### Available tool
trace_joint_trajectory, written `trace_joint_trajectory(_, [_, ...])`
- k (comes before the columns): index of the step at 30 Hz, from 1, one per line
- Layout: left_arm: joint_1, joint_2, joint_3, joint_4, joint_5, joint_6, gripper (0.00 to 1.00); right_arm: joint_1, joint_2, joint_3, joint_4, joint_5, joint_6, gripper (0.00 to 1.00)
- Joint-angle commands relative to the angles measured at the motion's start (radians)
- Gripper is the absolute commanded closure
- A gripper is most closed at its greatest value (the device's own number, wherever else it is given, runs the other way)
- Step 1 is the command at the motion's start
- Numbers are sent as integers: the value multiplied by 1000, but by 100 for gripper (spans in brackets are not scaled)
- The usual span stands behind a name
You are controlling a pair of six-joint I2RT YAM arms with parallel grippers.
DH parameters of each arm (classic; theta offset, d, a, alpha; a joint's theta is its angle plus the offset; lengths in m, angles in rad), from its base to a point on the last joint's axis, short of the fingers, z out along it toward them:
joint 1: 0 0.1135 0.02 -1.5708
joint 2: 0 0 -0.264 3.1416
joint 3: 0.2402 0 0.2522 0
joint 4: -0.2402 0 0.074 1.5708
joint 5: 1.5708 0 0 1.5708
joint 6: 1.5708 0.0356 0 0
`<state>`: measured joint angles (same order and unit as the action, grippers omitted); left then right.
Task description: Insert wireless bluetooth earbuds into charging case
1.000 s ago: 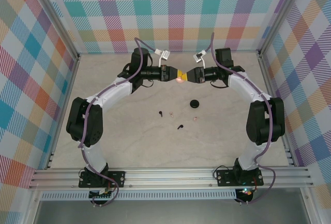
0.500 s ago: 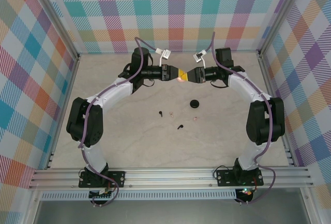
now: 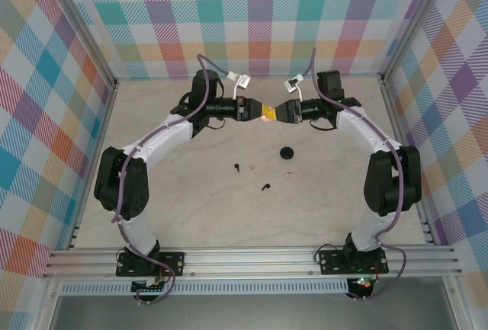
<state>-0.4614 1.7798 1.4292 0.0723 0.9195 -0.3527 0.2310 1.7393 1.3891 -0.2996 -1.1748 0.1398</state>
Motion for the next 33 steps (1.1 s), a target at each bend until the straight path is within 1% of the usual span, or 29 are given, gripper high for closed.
trace_joint_trajectory(1, [12, -49, 8, -88, 86, 62, 55, -6, -40, 9, -4, -6, -44, 82])
trace_joint_trajectory(5, [18, -60, 15, -137, 119, 104, 49, -6, -37, 23, -26, -17, -57, 82])
trace_joint_trajectory(8, [18, -56, 28, -177, 145, 133, 48, -5, -35, 35, -36, -44, -61, 82])
trace_joint_trajectory(14, [17, -45, 38, -161, 152, 116, 48, 5, -32, 54, -88, -69, -100, 82])
trace_joint_trajectory(19, [11, -29, 37, -97, 150, 67, 48, 11, -26, 66, -117, -81, -123, 82])
trace_joint_trajectory(29, [-9, -12, 45, -59, 135, 34, 51, 23, -23, 78, -152, -92, -150, 82])
trace_joint_trajectory(33, [-17, -4, 45, -53, 130, 27, 54, 25, -21, 80, -152, -87, -150, 82])
